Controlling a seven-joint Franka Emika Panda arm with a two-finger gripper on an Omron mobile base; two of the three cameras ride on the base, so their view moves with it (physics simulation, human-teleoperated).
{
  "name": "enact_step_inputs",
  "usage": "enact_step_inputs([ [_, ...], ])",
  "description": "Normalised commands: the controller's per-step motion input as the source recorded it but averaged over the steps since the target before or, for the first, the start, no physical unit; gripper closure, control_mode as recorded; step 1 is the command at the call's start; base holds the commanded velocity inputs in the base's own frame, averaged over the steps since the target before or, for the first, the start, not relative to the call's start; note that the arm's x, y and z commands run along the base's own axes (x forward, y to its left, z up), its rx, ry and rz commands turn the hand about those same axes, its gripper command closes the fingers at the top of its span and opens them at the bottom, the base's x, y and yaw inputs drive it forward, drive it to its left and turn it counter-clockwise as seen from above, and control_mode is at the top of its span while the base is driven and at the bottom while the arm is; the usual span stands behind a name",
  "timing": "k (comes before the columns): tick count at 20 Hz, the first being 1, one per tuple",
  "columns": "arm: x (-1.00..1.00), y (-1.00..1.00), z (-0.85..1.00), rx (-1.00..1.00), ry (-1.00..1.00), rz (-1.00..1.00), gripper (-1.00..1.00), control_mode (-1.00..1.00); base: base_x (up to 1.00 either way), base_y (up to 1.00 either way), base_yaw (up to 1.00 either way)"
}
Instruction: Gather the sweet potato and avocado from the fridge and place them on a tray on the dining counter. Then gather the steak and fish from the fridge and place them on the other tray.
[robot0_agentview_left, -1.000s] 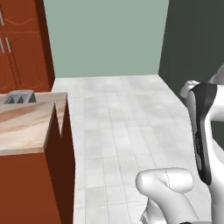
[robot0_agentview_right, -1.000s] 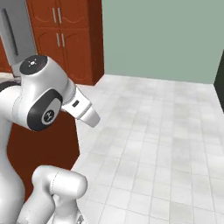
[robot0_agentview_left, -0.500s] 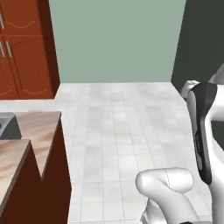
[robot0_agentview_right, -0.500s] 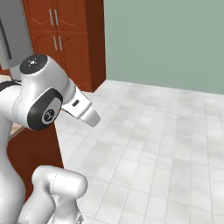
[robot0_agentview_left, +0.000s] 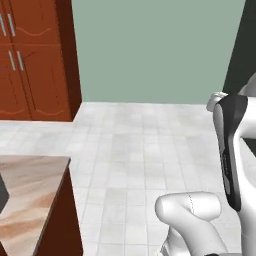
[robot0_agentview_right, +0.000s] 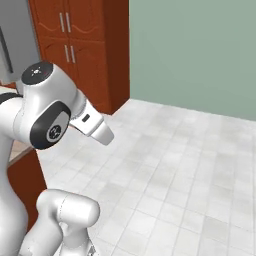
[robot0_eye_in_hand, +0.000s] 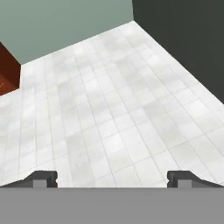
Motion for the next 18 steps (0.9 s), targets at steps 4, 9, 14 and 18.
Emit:
enact_step_inputs([
  [4, 0.00, 0.00, 0.00, 0.00, 0.00, 0.00, -1.00, 1.00, 1.00, -0.21, 0.32],
  [9, 0.00, 0.00, 0.00, 0.00, 0.00, 0.00, -1.00, 1.00, 1.00, -0.23, 0.40],
  [14, 0.00, 0.00, 0.00, 0.00, 0.00, 0.00, -1.00, 1.00, 1.00, -0.22, 0.44],
  [18, 0.00, 0.00, 0.00, 0.00, 0.00, 0.00, -1.00, 1.00, 0.98, -0.20, 0.49],
])
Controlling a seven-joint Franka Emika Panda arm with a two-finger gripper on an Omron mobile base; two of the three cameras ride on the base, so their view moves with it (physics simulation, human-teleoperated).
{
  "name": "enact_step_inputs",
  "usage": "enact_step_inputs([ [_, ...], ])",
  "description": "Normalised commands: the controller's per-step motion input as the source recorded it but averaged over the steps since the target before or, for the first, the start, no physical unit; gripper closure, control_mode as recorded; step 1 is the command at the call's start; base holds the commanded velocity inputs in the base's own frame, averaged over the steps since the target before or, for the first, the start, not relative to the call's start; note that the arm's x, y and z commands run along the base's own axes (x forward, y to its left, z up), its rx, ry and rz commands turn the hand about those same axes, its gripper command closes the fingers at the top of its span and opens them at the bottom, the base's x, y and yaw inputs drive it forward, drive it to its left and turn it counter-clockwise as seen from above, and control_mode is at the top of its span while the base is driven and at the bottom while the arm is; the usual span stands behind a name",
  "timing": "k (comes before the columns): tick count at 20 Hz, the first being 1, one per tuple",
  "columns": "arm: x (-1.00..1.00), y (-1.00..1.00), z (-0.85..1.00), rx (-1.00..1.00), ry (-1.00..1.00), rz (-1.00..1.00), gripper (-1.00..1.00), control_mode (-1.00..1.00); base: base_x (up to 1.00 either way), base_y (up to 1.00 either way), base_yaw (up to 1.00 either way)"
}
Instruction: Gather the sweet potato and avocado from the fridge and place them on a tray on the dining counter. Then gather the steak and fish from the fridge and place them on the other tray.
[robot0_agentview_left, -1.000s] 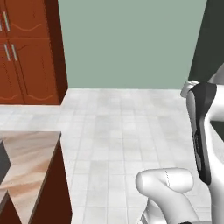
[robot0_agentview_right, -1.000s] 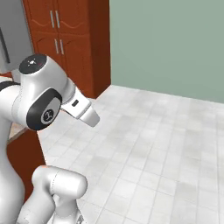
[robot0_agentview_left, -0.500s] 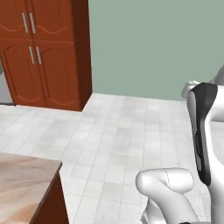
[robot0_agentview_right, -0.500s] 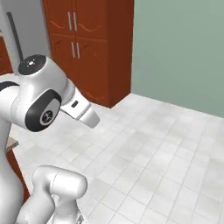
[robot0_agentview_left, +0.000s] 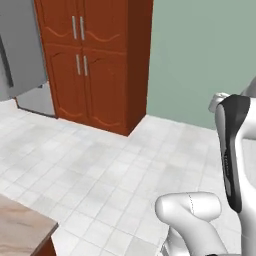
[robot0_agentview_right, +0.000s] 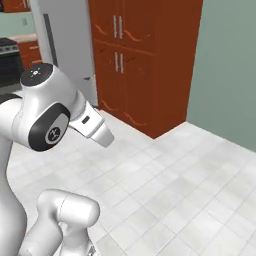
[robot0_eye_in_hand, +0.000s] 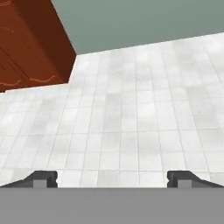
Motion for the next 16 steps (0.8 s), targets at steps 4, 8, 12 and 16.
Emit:
enact_step_inputs([
  [4, 0.00, 0.00, 0.00, 0.00, 0.00, 0.00, -1.00, 1.00, 0.93, -0.19, 0.53],
  [8, 0.00, 0.00, 0.00, 0.00, 0.00, 0.00, -1.00, 1.00, 1.00, -0.19, 0.49],
  [12, 0.00, 0.00, 0.00, 0.00, 0.00, 0.00, -1.00, 1.00, 1.00, -0.22, 0.46],
  [16, 0.00, 0.00, 0.00, 0.00, 0.00, 0.00, -1.00, 1.00, 1.00, -0.24, 0.45],
])
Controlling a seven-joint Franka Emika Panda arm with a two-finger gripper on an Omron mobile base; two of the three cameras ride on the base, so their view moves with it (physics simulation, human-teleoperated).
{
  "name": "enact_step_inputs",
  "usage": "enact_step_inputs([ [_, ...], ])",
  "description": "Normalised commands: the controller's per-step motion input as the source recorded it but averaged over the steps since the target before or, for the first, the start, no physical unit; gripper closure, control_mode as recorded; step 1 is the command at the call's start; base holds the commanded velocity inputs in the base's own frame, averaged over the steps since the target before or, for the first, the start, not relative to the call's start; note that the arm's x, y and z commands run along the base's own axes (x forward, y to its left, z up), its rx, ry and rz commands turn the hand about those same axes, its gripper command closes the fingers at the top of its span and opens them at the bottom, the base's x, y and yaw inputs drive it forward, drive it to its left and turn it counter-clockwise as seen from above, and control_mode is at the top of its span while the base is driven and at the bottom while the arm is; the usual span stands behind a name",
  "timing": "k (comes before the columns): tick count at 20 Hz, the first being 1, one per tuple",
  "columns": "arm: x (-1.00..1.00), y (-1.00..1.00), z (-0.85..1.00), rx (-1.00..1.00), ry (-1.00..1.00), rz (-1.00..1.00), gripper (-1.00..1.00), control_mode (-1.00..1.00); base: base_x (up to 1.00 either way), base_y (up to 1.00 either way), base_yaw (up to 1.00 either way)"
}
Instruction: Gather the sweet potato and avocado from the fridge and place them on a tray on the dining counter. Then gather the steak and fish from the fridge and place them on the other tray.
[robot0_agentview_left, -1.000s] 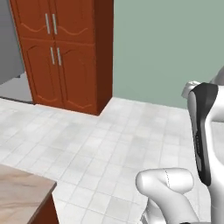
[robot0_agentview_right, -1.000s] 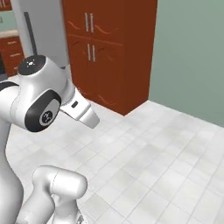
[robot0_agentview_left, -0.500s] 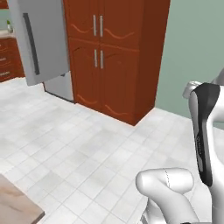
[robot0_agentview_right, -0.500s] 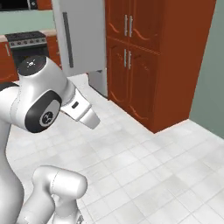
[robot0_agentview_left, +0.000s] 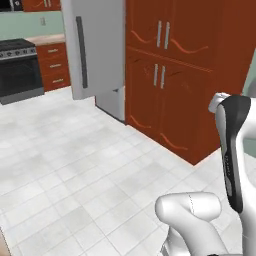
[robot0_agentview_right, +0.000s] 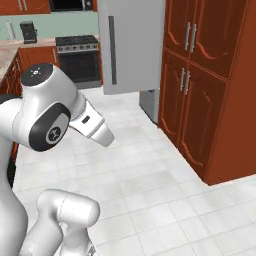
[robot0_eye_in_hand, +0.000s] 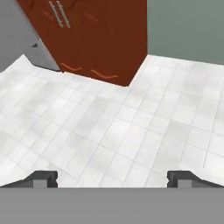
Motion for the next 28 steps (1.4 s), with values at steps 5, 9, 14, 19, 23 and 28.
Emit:
enact_step_inputs([
  [5, 0.00, 0.00, 0.00, 0.00, 0.00, 0.00, -1.00, 1.00, 1.00, -0.23, 0.44],
  [9, 0.00, 0.00, 0.00, 0.00, 0.00, 0.00, -1.00, 1.00, 1.00, -0.05, 0.34],
  [14, 0.00, 0.00, 0.00, 0.00, 0.00, 0.00, -1.00, 1.00, 1.00, 0.03, 0.23],
  [19, 0.00, 0.00, 0.00, 0.00, 0.00, 0.00, -1.00, 1.00, 1.00, 0.21, 0.16],
  [23, 0.00, 0.00, 0.00, 0.00, 0.00, 0.00, -1.00, 1.00, 0.96, 0.44, 0.04],
  [28, 0.00, 0.00, 0.00, 0.00, 0.00, 0.00, -1.00, 1.00, 0.80, 0.66, -0.02],
])
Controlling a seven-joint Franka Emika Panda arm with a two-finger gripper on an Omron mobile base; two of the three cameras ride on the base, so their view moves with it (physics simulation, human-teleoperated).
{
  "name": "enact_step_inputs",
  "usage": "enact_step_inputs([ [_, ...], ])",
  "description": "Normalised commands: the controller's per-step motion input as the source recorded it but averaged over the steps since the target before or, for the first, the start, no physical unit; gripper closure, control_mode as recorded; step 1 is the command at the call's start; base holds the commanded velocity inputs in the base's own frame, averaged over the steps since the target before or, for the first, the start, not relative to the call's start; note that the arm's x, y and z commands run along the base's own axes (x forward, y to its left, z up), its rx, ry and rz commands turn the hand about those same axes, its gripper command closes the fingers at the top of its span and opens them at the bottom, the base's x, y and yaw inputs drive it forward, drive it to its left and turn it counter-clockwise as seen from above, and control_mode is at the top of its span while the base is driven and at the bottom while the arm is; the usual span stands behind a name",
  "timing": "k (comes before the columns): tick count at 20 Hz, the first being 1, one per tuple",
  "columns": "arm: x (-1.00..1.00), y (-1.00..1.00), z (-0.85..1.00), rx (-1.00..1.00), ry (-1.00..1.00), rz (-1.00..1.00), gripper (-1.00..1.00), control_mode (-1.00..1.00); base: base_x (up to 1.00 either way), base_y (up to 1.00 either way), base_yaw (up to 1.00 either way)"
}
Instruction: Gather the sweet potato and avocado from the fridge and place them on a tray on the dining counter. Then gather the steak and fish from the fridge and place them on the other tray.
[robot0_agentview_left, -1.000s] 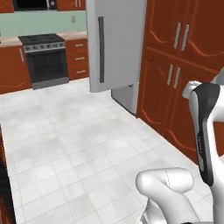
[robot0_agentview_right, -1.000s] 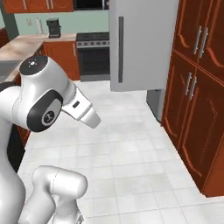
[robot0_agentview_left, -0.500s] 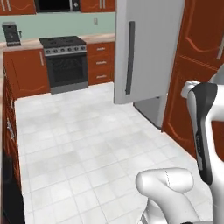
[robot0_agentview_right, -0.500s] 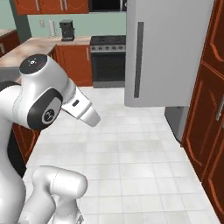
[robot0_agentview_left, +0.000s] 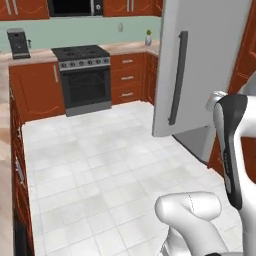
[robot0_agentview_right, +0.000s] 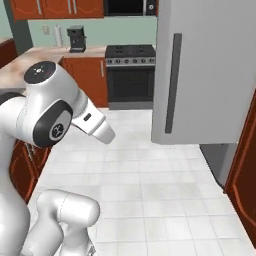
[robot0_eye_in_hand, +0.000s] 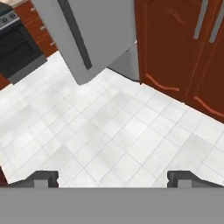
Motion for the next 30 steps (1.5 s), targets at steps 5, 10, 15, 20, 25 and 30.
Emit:
enact_step_inputs([
  [5, 0.00, 0.00, 0.00, 0.00, 0.00, 0.00, -1.00, 1.00, 0.59, 0.74, -0.07],
  [10, 0.00, 0.00, 0.00, 0.00, 0.00, 0.00, -1.00, 1.00, 0.93, 0.39, -0.03],
  [15, 0.00, 0.00, 0.00, 0.00, 0.00, 0.00, -1.00, 1.00, 0.95, 0.42, 0.00],
  [20, 0.00, 0.00, 0.00, 0.00, 0.00, 0.00, -1.00, 1.00, 0.85, 0.41, -0.03],
  [25, 0.00, 0.00, 0.00, 0.00, 0.00, 0.00, -1.00, 1.00, 0.83, 0.19, -0.31],
  [30, 0.00, 0.00, 0.00, 0.00, 0.00, 0.00, -1.00, 1.00, 0.94, 0.40, -0.43],
])
